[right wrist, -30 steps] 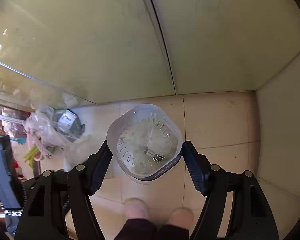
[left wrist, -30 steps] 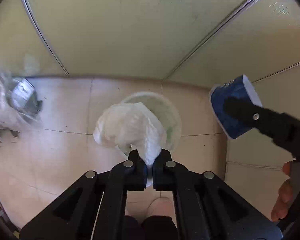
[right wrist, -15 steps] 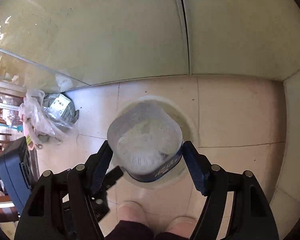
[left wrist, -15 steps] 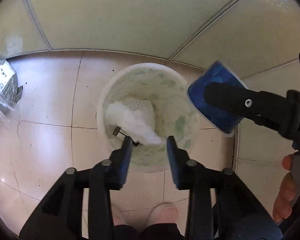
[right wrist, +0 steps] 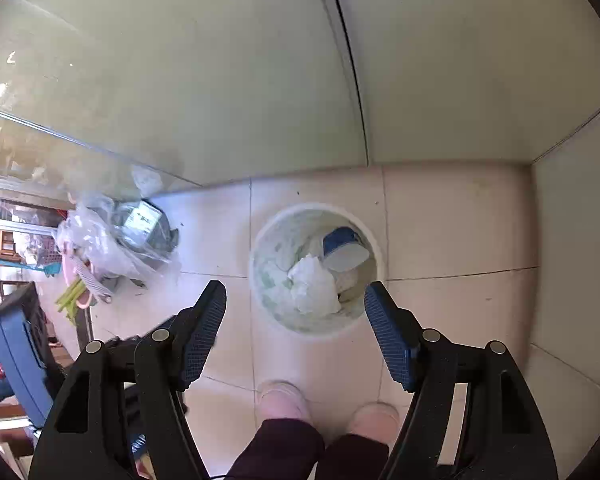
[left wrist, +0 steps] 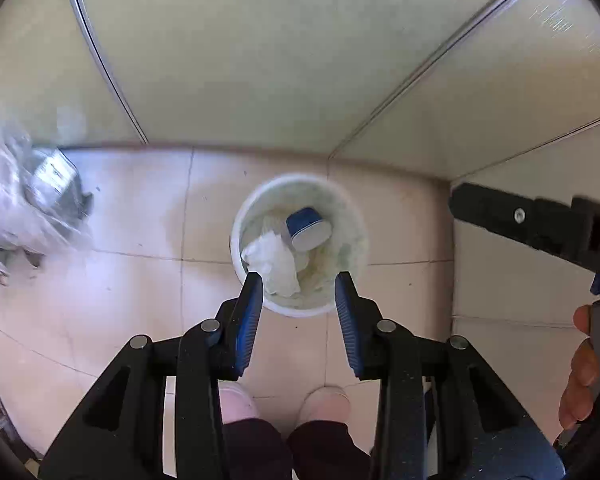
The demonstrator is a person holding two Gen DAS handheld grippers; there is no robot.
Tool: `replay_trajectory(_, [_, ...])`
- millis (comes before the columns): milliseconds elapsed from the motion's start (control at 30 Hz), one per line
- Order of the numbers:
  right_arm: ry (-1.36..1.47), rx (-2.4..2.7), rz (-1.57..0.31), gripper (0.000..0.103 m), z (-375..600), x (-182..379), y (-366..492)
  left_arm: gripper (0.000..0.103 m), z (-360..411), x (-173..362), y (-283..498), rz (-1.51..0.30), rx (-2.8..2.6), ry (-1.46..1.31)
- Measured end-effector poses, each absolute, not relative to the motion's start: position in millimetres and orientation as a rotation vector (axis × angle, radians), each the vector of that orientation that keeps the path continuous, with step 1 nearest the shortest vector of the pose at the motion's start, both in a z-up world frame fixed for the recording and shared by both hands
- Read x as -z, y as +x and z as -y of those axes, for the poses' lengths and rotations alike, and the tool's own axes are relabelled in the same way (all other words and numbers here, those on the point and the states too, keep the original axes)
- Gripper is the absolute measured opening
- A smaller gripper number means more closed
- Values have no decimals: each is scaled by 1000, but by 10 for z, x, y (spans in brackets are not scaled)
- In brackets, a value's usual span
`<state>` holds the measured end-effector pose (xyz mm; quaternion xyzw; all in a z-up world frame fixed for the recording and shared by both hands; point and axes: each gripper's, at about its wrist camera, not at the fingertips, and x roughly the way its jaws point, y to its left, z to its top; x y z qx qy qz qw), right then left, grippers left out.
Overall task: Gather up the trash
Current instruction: 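Raise both tools back up toward the counter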
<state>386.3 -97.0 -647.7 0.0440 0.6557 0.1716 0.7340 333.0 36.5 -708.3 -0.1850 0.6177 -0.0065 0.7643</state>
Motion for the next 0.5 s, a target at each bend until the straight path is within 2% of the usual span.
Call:
replay_trajectory(167, [86,-350,-1367,69,969,5484,3792,35,-530,6118,3376,-1280,14,-367])
replay_trajectory(500, [90,-288,-1159,69,1056,3464,3595,36,-736,3846,3441,-1086,43,-272])
